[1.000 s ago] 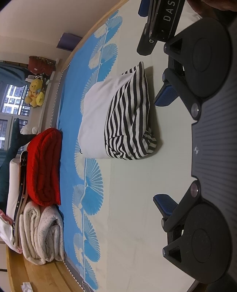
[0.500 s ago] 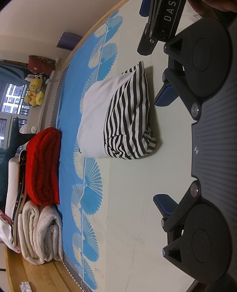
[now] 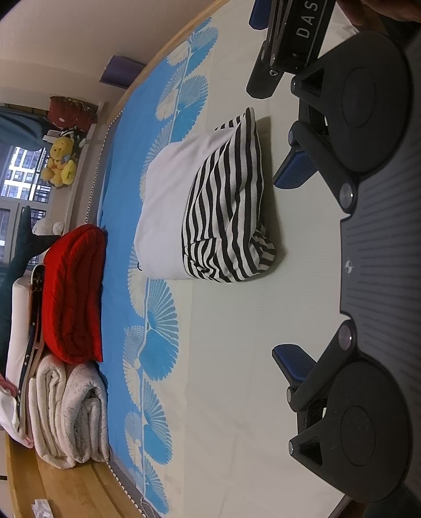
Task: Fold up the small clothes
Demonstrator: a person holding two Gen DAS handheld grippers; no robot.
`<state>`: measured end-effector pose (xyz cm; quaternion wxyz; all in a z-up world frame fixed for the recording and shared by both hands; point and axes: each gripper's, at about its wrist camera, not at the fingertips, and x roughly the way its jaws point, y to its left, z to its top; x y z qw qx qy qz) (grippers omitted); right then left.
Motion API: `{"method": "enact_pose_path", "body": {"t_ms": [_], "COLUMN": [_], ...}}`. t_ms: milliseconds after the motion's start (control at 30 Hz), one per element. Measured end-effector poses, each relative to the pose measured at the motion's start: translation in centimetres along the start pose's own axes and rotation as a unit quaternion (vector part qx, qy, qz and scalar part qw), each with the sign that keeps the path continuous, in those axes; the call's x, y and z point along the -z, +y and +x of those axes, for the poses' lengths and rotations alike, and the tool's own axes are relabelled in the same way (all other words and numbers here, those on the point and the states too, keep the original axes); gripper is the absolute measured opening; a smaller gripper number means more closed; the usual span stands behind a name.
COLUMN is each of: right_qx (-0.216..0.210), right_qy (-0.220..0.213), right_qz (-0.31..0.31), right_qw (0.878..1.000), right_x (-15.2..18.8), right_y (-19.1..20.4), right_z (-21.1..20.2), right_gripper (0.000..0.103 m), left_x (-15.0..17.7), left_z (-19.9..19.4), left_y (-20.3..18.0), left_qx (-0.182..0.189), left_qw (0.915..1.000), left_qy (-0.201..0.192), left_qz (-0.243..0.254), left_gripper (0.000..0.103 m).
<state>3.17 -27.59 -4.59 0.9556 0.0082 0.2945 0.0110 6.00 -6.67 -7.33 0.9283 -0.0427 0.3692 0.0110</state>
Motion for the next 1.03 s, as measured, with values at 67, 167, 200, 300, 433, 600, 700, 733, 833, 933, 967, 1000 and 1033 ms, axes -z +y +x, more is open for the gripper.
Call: {"method": "enact_pose_path", "body": {"t_ms": [67, 167, 200, 300, 433, 600, 700, 733, 833, 933, 967, 1000, 1033], "right_qx": [0.000, 0.000, 0.000, 0.000, 0.000, -0.001, -0.001, -0.001, -0.001, -0.001, -0.001, -0.001, -0.001], "right_qy": [0.000, 0.000, 0.001, 0.001, 0.001, 0.001, 0.001, 0.001, 0.001, 0.002, 0.002, 0.002, 0.002], "right_qz": [0.000, 0.000, 0.000, 0.000, 0.000, 0.000, 0.000, 0.000, -0.001, 0.000, -0.001, -0.001, -0.001], "right_qw": [1.000, 1.000, 1.000, 1.000, 1.000, 1.000, 1.000, 1.000, 1.000, 1.000, 1.000, 1.000, 1.000], "right_x": [0.01, 0.00, 0.01, 0.03, 0.05, 0.01, 0.01, 0.03, 0.00, -0.02, -0.03, -0.03, 0.04], "right_y": [0.02, 0.00, -0.01, -0.01, -0.03, -0.10, -0.14, -0.11, -0.16, -0.18, -0.19, -0.19, -0.16], "right_z": [0.01, 0.01, 0.01, 0.01, 0.02, 0.04, 0.04, 0.02, 0.04, 0.04, 0.04, 0.04, 0.06], "right_gripper": [0.102, 0.102, 0.102, 0.102, 0.102, 0.102, 0.102, 0.102, 0.102, 0.102, 0.102, 0.102, 0.102], "left_x": [0.01, 0.01, 0.02, 0.03, 0.02, 0.25, 0.29, 0.31, 0.30, 0.33, 0.39, 0.36, 0.41], "left_z": [0.01, 0.02, 0.03, 0.03, 0.04, 0.20, 0.22, 0.26, 0.25, 0.30, 0.33, 0.37, 0.39], "left_y": [-0.07, -0.07, -0.09, -0.12, -0.11, -0.38, -0.41, -0.48, -0.48, -0.55, -0.59, -0.59, -0.65], "left_qx": [0.000, 0.000, 0.000, -0.001, 0.000, 0.000, 0.000, 0.000, 0.000, -0.001, -0.001, -0.001, -0.001], "left_qw": [1.0000, 1.0000, 1.0000, 1.0000, 1.0000, 1.0000, 1.0000, 1.0000, 1.0000, 1.0000, 1.0000, 1.0000, 1.0000], "left_qy": [0.000, 0.001, 0.001, 0.001, 0.001, 0.001, 0.002, 0.002, 0.002, 0.002, 0.003, 0.005, 0.005], "left_qz": [0.000, -0.001, -0.001, -0.001, -0.001, -0.002, -0.003, -0.003, -0.003, -0.004, -0.004, -0.004, -0.005], "left_gripper": [0.102, 0.102, 0.102, 0.102, 0.102, 0.102, 0.102, 0.102, 0.102, 0.102, 0.102, 0.102, 0.102]}}
